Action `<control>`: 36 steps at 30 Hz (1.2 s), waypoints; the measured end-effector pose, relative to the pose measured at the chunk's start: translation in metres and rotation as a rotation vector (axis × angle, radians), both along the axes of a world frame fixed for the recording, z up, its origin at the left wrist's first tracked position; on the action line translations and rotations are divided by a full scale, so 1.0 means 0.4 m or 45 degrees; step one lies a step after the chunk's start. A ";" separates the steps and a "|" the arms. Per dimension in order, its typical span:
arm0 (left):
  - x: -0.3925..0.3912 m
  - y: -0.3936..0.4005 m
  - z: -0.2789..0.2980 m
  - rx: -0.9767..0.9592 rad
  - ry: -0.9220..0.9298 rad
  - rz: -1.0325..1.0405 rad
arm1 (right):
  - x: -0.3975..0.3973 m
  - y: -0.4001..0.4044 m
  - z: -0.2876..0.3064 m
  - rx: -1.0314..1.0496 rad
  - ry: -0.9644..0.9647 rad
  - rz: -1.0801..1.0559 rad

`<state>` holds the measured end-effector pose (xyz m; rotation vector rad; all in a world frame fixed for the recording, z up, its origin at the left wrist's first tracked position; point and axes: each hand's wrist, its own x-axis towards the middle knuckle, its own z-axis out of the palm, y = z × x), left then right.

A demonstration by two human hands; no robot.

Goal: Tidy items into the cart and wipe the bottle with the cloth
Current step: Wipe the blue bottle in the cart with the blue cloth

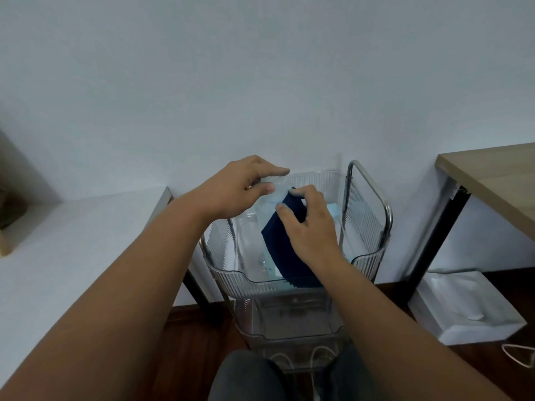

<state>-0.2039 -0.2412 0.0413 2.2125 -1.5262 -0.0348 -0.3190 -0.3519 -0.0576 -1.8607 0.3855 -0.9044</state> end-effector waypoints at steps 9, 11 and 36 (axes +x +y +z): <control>0.001 -0.012 0.002 -0.120 0.000 0.187 | -0.012 -0.028 -0.004 0.006 0.045 0.073; 0.003 -0.006 -0.005 -0.117 0.192 0.133 | -0.021 -0.029 -0.013 0.054 0.005 0.100; 0.036 -0.015 0.042 -0.007 0.260 0.058 | -0.025 -0.025 0.040 0.070 0.094 -0.112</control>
